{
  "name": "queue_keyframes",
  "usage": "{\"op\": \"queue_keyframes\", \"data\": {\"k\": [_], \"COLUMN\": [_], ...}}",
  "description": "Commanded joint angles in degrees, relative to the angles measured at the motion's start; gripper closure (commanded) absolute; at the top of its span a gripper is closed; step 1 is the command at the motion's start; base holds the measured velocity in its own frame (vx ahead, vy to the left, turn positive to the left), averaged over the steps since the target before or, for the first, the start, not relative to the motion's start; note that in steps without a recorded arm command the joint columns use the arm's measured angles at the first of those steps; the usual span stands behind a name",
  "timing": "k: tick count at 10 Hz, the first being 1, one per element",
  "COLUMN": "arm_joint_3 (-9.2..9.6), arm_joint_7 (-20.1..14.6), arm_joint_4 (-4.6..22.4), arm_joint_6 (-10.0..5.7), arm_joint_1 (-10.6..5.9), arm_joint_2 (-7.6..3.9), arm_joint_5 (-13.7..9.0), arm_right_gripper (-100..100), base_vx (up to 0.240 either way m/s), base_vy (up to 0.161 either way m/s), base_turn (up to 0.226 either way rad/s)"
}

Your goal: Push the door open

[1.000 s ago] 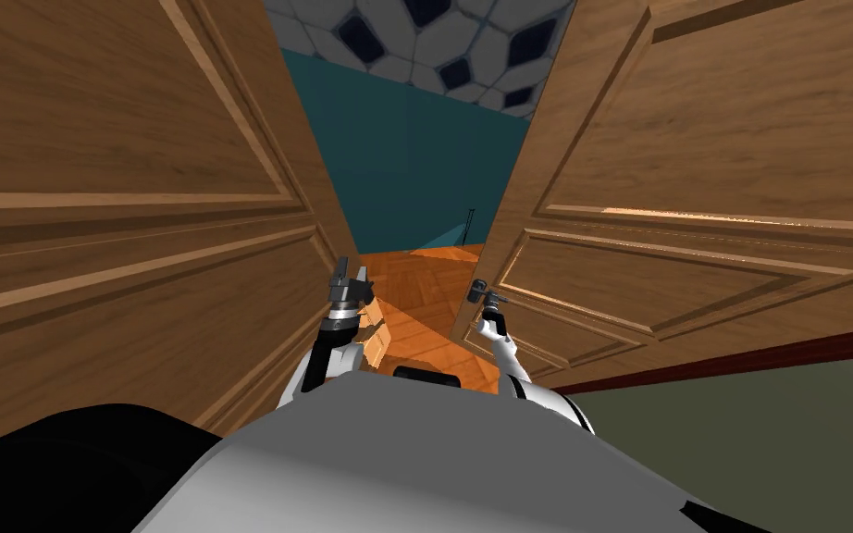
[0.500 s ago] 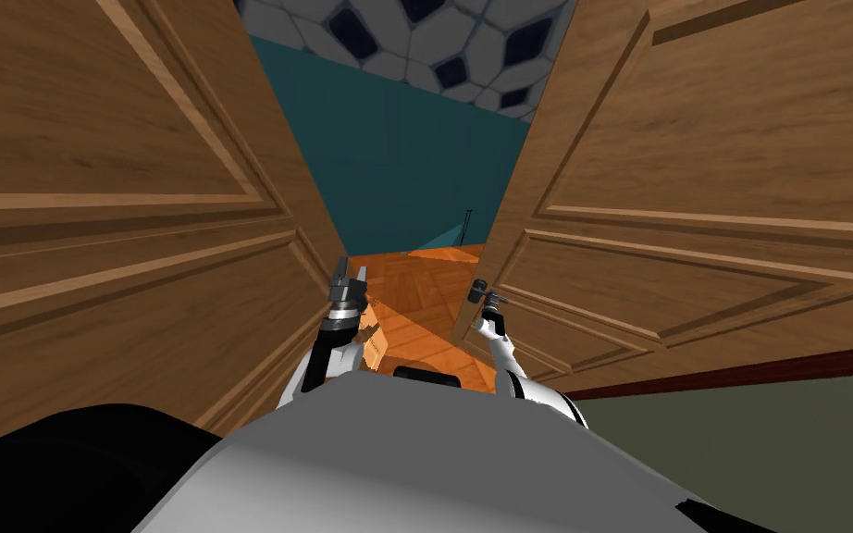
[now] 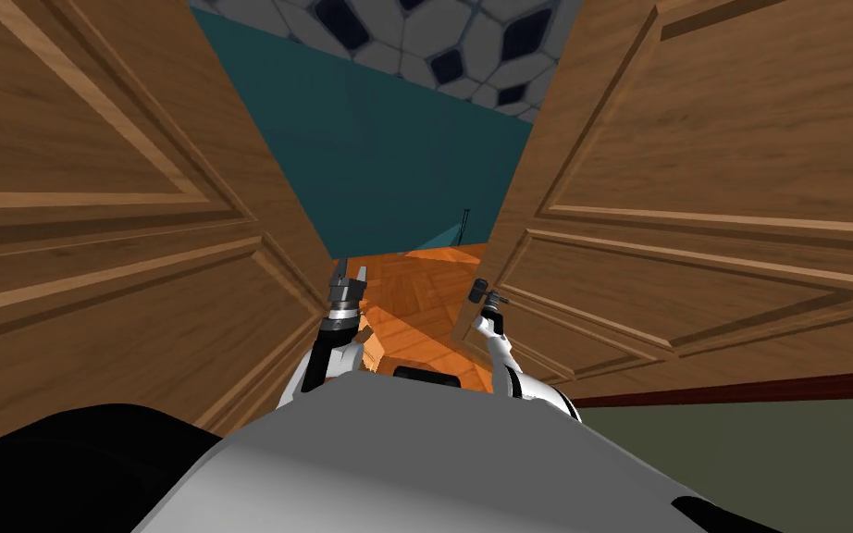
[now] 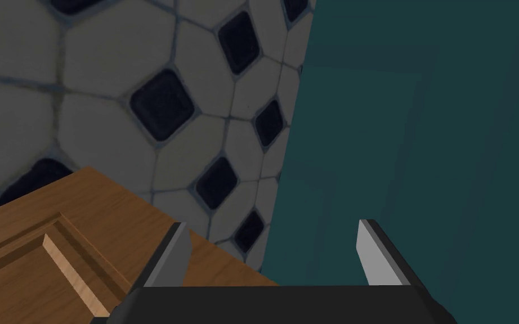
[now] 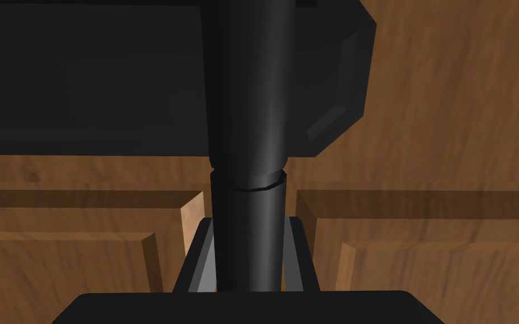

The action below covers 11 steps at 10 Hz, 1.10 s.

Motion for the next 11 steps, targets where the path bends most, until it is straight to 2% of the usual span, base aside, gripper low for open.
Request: {"op": "queue_keyframes", "data": {"k": [1,5,8,10,11], "arm_joint_3": [-1.88,-4.59,-7.39,-8.39,-8.20], "arm_joint_7": [2.09,5.32,8.64,9.83,9.51], "arm_joint_4": [-0.99,-0.16,0.70,1.00,0.61], "arm_joint_6": [-0.48,-1.56,-2.68,-3.08,-2.63], "arm_joint_1": [-0.13,-1.21,-2.32,-2.72,-2.20], "arm_joint_2": [0.48,2.21,4.38,5.31,5.10], "arm_joint_5": [-0.51,-1.46,-2.43,-2.78,-2.70], "arm_right_gripper": [100,100,100,100,100], "base_vx": [0.094,0.123,0.195,0.192,0.080], "base_vy": [-0.012,0.009,0.017,0.026,0.010], "base_turn": [-0.069,-0.053,-0.082,-0.064,-0.034]}}
